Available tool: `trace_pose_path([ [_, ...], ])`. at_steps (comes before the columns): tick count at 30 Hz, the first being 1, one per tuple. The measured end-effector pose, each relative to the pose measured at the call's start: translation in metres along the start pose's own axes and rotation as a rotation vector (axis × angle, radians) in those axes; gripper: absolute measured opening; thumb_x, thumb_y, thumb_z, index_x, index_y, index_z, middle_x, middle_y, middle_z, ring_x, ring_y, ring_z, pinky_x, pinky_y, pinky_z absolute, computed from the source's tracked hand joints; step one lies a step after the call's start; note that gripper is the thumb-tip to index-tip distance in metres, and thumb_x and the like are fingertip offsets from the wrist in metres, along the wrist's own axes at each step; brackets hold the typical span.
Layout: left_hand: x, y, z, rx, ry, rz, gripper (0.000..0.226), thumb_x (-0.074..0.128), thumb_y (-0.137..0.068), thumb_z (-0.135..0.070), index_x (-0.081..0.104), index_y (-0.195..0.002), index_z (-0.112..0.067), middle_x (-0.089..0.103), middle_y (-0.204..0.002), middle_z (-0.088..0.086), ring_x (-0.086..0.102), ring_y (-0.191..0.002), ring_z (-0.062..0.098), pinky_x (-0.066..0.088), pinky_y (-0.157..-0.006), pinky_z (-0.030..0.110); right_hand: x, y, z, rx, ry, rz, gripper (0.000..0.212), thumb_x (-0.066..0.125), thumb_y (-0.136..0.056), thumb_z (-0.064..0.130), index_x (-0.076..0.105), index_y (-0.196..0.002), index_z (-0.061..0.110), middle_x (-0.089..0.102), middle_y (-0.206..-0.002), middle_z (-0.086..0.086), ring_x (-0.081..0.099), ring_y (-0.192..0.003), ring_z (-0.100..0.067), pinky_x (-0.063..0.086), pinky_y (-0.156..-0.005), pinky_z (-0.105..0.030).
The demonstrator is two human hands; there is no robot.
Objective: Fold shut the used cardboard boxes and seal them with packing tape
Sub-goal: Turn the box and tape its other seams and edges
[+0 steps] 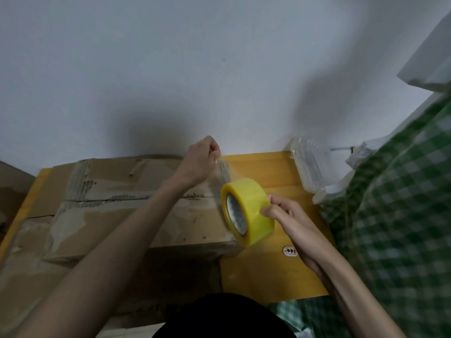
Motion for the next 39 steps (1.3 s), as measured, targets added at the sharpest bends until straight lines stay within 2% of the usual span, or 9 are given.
trace_pose_path([
  [3,-0.004,-0.038,0.013,-0.004,-0.126,0.005,0.012,0.049,-0.096,-0.001,0.053,-0.092,-0.011,0.056,-0.091,0.004,0.054,-0.087,0.025,0.038,-0.074,0.033,0.014,0.01,-0.014,0.101,-0.099,-0.004,0.04,0.06,-0.098,0.03,0.061,-0.108,-0.009,0.057,-0.084,-0.014,0.055,-0.077,-0.024,0.042,-0.069,-0.032],
  [7,-0.002,-0.072,0.024,-0.019,-0.152,0.145,0.006,0.052,-0.099,-0.008,0.051,-0.095,-0.013,0.057,-0.087,0.0,0.056,-0.084,0.023,0.04,-0.071,0.029,0.036,0.028,-0.039,0.276,-0.282,0.009,0.042,0.059,-0.098,0.038,0.059,-0.098,-0.004,0.059,-0.072,-0.015,0.061,-0.058,-0.02,0.052,-0.057,-0.028],
  [11,0.017,-0.075,0.016,0.028,-0.178,0.34,0.011,0.057,-0.1,-0.013,0.054,-0.107,-0.006,0.058,-0.087,-0.002,0.055,-0.074,0.01,0.039,-0.061,0.02,0.03,0.023,-0.044,0.29,-0.326,-0.046,0.051,0.059,-0.097,0.042,0.055,-0.101,-0.009,0.056,-0.076,-0.02,0.06,-0.06,-0.022,0.051,-0.063,-0.034],
  [17,0.024,-0.074,0.004,0.093,-0.129,0.372,0.017,0.067,-0.095,-0.016,0.056,-0.103,-0.006,0.062,-0.09,0.003,0.063,-0.072,0.014,0.047,-0.063,0.02,0.0,0.015,-0.037,0.249,-0.395,-0.17,0.044,0.057,-0.098,0.034,0.057,-0.108,-0.01,0.06,-0.07,-0.015,0.064,-0.055,-0.018,0.052,-0.052,-0.025],
  [20,0.015,-0.072,-0.01,0.127,-0.089,0.337,0.019,0.074,-0.09,-0.014,0.057,-0.097,-0.007,0.058,-0.081,-0.003,0.057,-0.061,0.002,0.041,-0.054,0.009,-0.019,0.009,-0.036,0.223,-0.344,-0.265,0.049,0.056,-0.098,0.033,0.056,-0.115,-0.013,0.066,-0.071,-0.011,0.066,-0.06,-0.02,0.053,-0.052,-0.023],
  [27,0.003,-0.053,-0.061,0.26,-0.078,0.407,0.026,0.083,-0.08,-0.017,0.058,-0.086,-0.017,0.058,-0.077,-0.007,0.05,-0.06,0.001,0.043,-0.059,0.014,-0.047,-0.01,-0.035,0.145,-0.223,-0.392,0.029,0.057,-0.099,0.032,0.063,-0.11,0.005,0.072,-0.069,0.005,0.069,-0.064,-0.008,0.054,-0.056,-0.022],
  [32,-0.002,-0.042,-0.086,0.316,-0.078,0.451,0.026,0.083,-0.08,-0.022,0.059,-0.09,-0.017,0.06,-0.081,-0.01,0.053,-0.061,0.0,0.045,-0.06,0.017,-0.06,-0.032,-0.066,0.172,-0.178,-0.408,0.023,0.063,-0.096,0.036,0.063,-0.102,0.014,0.07,-0.089,-0.004,0.066,-0.086,-0.024,0.051,-0.076,-0.04],
  [36,-0.006,-0.038,-0.095,0.33,-0.084,0.445,0.026,0.082,-0.081,-0.022,0.059,-0.091,-0.017,0.059,-0.08,-0.012,0.053,-0.062,-0.001,0.045,-0.06,0.015,-0.064,-0.059,-0.113,0.249,-0.103,-0.392,0.005,0.061,-0.095,0.018,0.06,-0.099,0.015,0.067,-0.09,-0.005,0.061,-0.076,-0.02,0.048,-0.068,-0.038],
  [39,-0.007,-0.037,-0.097,0.333,-0.095,0.446,0.025,0.081,-0.082,-0.023,0.059,-0.092,-0.018,0.058,-0.081,-0.013,0.053,-0.063,-0.003,0.043,-0.059,0.011,-0.067,-0.085,-0.164,0.315,0.048,-0.374,0.009,0.062,-0.095,0.012,0.054,-0.094,0.017,0.067,-0.098,-0.011,0.063,-0.078,-0.022,0.051,-0.067,-0.04],
])
Point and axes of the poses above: each hand's wrist, its own y-axis away from the middle knuckle, its own x-axis out of the palm, z = x × y, the point moved 8 cm from there along -y, towards the middle knuckle
